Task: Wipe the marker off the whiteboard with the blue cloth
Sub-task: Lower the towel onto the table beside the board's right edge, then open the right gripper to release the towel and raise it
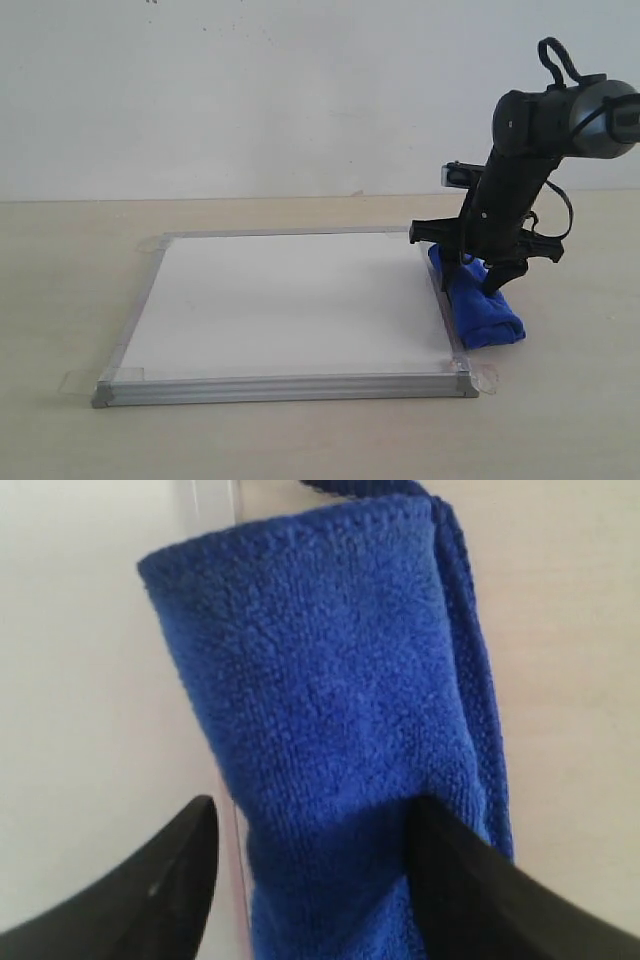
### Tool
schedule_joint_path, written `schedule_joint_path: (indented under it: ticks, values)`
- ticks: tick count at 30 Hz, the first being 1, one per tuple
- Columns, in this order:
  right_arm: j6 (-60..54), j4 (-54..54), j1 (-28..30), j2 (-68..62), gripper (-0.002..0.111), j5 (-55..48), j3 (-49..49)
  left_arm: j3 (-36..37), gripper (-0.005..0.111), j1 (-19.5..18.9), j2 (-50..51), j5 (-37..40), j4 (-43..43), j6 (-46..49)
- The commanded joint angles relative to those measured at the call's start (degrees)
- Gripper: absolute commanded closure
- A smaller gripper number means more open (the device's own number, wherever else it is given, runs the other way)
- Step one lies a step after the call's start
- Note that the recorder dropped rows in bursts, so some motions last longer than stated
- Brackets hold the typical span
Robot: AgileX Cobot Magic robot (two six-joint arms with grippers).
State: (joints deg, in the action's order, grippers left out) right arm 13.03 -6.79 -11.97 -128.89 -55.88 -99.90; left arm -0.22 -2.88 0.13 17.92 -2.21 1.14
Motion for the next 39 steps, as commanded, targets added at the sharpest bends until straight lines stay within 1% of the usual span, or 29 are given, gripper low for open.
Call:
schedule_joint_path:
  ticks: [1,6,8,9,11,15,24,27,31,35,39]
  values:
    - [0.34,0.31,-0.01,1.38,0.055,-1.76,-1.81,0.22,0.103,0.11,-0.13,-0.33,-0.12,-0.3]
    - [0.14,0.31,-0.01,4.46,0.055,-4.82,-6.05,0.22,0.103,0.11,-0.13,-0.33,-0.12,-0.3]
    - [0.14,0.31,-0.01,5.26,0.058,-5.09,-7.1,0.22,0.103,0.11,-0.13,-0.33,-0.12,-0.3]
    - [0.14,0.31,-0.01,5.49,0.061,-5.24,-7.41,0.22,0.103,0.11,-0.13,-0.33,-0.12,-0.3]
    - [0.01,0.02,-0.01,5.49,0.073,-5.48,-7.51,0.22,0.103,0.11,-0.13,-0.33,-0.12,-0.3]
    - [-2.0,-0.32,-0.01,3.31,0.107,-6.16,-7.51,0.22,0.103,0.11,-0.13,-0.33,-0.12,-0.3]
    - [-2.72,-0.32,-0.01,-4.88,0.108,-6.67,-7.51,0.22,0.103,0.11,-0.13,-0.33,-0.12,-0.3]
    - [-3.62,-0.32,-0.01,-5.57,0.108,-6.67,-7.51,0.22,0.103,0.11,-0.13,-0.33,-0.12,-0.3]
    - [-5.73,-0.32,-0.01,-3.54,0.108,-8.04,-7.51,0.22,0.103,0.11,-0.13,-0.33,-0.12,-0.3]
    - [-8.09,-0.2,-0.01,1.28,0.108,-8.76,-7.51,0.22,0.103,0.11,-0.13,-0.33,-0.12,-0.3]
    - [-8.18,1.47,-0.01,5.51,0.108,-9.64,-7.51,0.22,0.103,0.11,-0.13,-0.33,-0.12,-0.3]
